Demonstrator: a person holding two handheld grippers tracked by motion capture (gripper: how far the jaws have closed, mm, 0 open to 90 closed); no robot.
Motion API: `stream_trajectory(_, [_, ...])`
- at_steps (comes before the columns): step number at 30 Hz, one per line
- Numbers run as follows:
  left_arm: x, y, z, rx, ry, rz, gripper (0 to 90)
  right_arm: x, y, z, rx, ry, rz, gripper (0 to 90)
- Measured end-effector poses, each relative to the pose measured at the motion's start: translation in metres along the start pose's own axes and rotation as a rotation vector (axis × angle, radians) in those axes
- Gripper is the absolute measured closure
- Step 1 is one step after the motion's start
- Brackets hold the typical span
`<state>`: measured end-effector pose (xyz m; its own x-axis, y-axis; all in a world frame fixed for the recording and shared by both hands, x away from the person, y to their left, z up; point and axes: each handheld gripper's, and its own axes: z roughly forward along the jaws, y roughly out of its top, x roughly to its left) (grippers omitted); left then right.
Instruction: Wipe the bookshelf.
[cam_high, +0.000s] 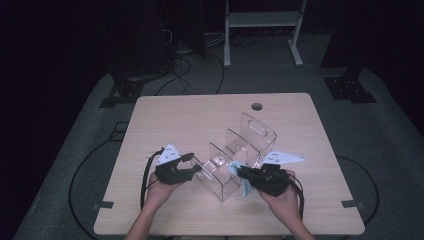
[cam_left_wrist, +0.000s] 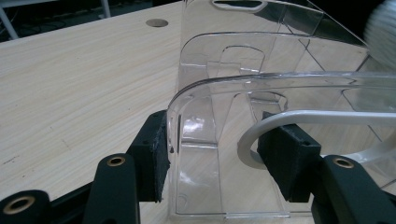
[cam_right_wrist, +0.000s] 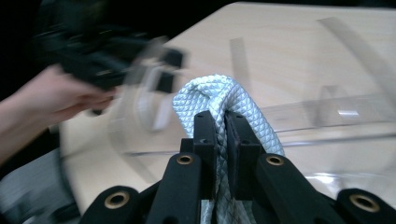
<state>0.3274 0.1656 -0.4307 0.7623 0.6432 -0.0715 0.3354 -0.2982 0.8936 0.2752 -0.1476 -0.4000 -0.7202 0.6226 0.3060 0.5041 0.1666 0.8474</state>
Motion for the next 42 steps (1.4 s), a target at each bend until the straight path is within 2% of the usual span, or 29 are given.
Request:
stream_trajectory(2, [0.000,0.000,0.000,0.001,0.000,-0.001,44.9,0.014,-0.002,0.006,0.026,0.050,-0.033,83.4])
stream_trajectory(4, [0.000,0.000,-0.001,0.001,-0.003,-0.002,44.8,0.018,-0.001,0.007,0.035,0.042,-0.062,83.4])
stream_trajectory(6, [0.000,0.000,-0.001,0.000,-0.004,-0.002,44.8,0.017,0.000,0.006,0.037,0.031,-0.065,83.4])
stream_trajectory(7, [0.001,0.000,-0.001,0.000,-0.008,0.002,44.8,0.006,0.004,0.000,0.033,-0.022,-0.056,83.4])
stream_trajectory(9, [0.001,0.000,-0.001,0.001,-0.011,0.003,44.9,-0.008,0.007,-0.007,0.023,-0.083,-0.046,83.3])
stream_trajectory(11, [0.001,0.000,-0.001,0.000,-0.011,0.001,44.9,-0.030,0.011,-0.015,0.014,-0.172,-0.033,83.3])
stream_trajectory(14, [0.001,0.000,-0.001,0.000,-0.010,0.000,44.8,-0.056,0.014,-0.022,0.001,-0.217,0.031,83.3])
stream_trajectory(15, [0.001,0.000,-0.001,0.001,-0.010,0.001,44.9,-0.059,0.014,-0.023,-0.006,-0.213,0.052,83.4])
stream_trajectory(16, [0.001,0.000,0.000,0.001,-0.011,0.001,44.8,-0.058,0.014,-0.022,-0.006,-0.202,0.050,83.3])
stream_trajectory(19, [0.001,0.000,-0.001,0.000,-0.011,0.000,44.9,-0.040,0.011,-0.015,0.015,-0.120,0.011,83.3])
stream_trajectory(20, [0.001,0.000,-0.001,0.000,-0.011,0.000,44.9,-0.040,0.011,-0.015,0.015,-0.120,0.011,83.3])
stream_trajectory(21, [0.001,0.000,-0.001,0.000,-0.010,0.002,44.9,-0.031,0.010,-0.013,0.037,-0.101,-0.018,83.3])
stream_trajectory(22, [0.001,0.000,-0.001,0.000,-0.010,0.002,44.9,-0.032,0.011,-0.013,0.038,-0.102,-0.029,83.3])
stream_trajectory(24, [0.001,0.000,-0.001,0.000,-0.010,0.002,44.8,-0.034,0.012,-0.014,0.038,-0.106,-0.018,83.3])
stream_trajectory(26, [0.001,0.000,-0.001,0.000,-0.012,0.003,44.8,-0.054,0.016,-0.020,0.017,-0.174,0.016,83.3])
stream_trajectory(28, [0.001,0.000,0.000,-0.001,-0.009,0.000,44.8,-0.063,0.018,-0.021,0.005,-0.182,0.048,83.3])
stream_trajectory(30, [0.001,0.000,-0.001,-0.002,-0.008,-0.003,44.8,-0.059,0.018,-0.018,0.005,-0.181,0.043,83.3])
stream_trajectory(34, [0.002,0.000,-0.001,-0.001,-0.009,0.000,44.9,-0.040,0.015,-0.011,0.035,-0.089,0.017,83.3])
stream_trajectory(36, [0.002,-0.001,-0.002,-0.002,-0.009,0.000,44.9,-0.039,0.015,-0.012,0.040,-0.091,0.001,83.3])
stream_trajectory(38, [0.002,-0.001,-0.002,-0.001,-0.014,0.001,44.8,-0.048,0.017,-0.015,0.031,-0.123,0.010,83.3])
stream_trajectory(42, [0.002,-0.001,-0.002,-0.001,-0.016,0.002,44.8,-0.082,0.026,-0.024,0.006,-0.218,0.071,83.1])
